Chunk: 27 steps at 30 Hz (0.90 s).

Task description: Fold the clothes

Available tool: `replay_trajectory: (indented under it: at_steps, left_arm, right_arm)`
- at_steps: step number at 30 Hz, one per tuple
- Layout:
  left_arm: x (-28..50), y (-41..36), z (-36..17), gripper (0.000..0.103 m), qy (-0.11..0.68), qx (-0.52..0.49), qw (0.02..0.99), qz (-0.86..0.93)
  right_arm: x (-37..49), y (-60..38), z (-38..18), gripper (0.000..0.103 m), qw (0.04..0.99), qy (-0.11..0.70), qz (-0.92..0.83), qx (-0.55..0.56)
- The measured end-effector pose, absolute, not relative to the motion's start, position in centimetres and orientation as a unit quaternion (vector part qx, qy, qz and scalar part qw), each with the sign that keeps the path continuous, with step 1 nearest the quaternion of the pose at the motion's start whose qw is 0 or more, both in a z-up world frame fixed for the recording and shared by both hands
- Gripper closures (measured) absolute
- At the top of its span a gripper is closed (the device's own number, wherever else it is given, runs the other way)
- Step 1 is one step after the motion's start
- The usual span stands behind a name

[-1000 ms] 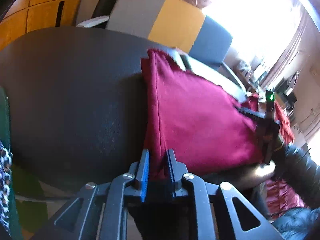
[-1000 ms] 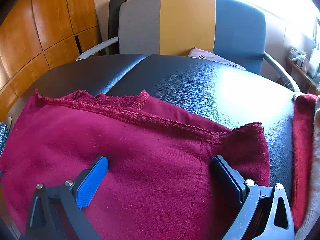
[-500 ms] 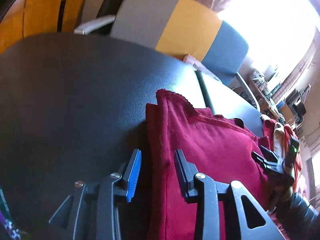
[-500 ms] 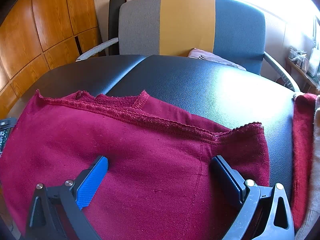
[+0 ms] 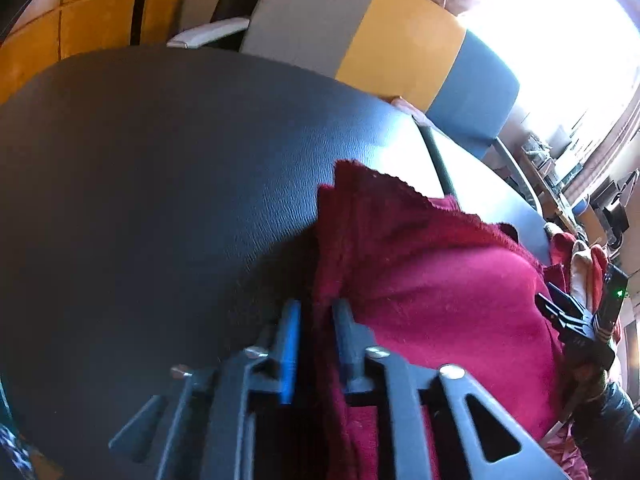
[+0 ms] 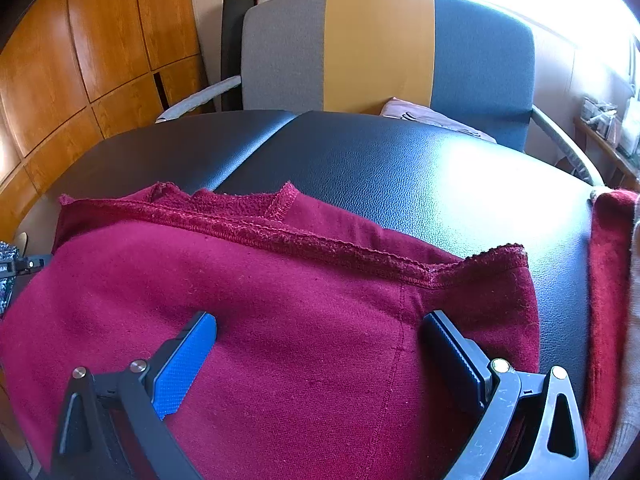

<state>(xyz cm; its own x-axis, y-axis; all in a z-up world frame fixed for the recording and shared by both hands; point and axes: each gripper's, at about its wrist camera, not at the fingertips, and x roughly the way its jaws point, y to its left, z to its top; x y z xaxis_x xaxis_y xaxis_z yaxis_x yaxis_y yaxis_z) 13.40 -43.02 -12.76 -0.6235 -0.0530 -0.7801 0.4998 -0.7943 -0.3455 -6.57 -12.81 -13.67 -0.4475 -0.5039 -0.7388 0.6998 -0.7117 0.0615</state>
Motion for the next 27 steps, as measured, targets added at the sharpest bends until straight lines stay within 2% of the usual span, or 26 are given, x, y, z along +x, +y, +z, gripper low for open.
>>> replay_trajectory:
  at_steps: [4, 6, 8, 10, 13, 16, 18, 23, 27]
  left_arm:
    - [13.7, -43.8, -12.0, 0.066, 0.280, 0.400, 0.126, -0.864]
    - [13.7, -44.1, -12.4, 0.059, 0.288, 0.407, 0.106, -0.861]
    - [13.6, -44.6, -13.1, 0.058, 0.316, 0.407, 0.071, -0.854]
    - [12.9, -44.9, -13.7, 0.050, 0.341, 0.407, 0.042, -0.846]
    - [11.3, -44.4, -14.2, 0.050, 0.333, 0.412, 0.028, -0.848]
    - [9.8, -43.7, -14.2, 0.054, 0.320, 0.422, 0.023, -0.848]
    - [9.2, -43.3, -14.3, 0.076, 0.320, 0.425, 0.023, -0.846]
    - [9.8, -43.1, -14.0, 0.085, 0.341, 0.415, 0.032, -0.843]
    - [10.1, -44.1, -13.3, 0.088, 0.364, 0.400, 0.042, -0.840]
  right_arm:
    - [-6.6, -12.8, -13.7, 0.000, 0.358, 0.126, -0.841, 0.385]
    - [-6.6, -12.8, -13.7, 0.000, 0.358, 0.126, -0.841, 0.385]
    - [-6.7, -12.8, -13.7, 0.000, 0.358, 0.127, -0.841, 0.385]
    - [-6.7, -12.9, -13.7, 0.000, 0.358, 0.127, -0.841, 0.385]
    - [-6.7, -12.9, -13.8, 0.000, 0.358, 0.126, -0.841, 0.385]
    - [-6.8, -12.8, -13.8, 0.000, 0.359, 0.125, -0.841, 0.386]
    - [-6.9, -12.8, -13.7, 0.000, 0.363, 0.124, -0.838, 0.389]
    - [-7.2, -12.9, -13.4, 0.000, 0.372, 0.124, -0.830, 0.398]
    - [-7.4, -13.0, -13.1, 0.000, 0.379, 0.123, -0.823, 0.405]
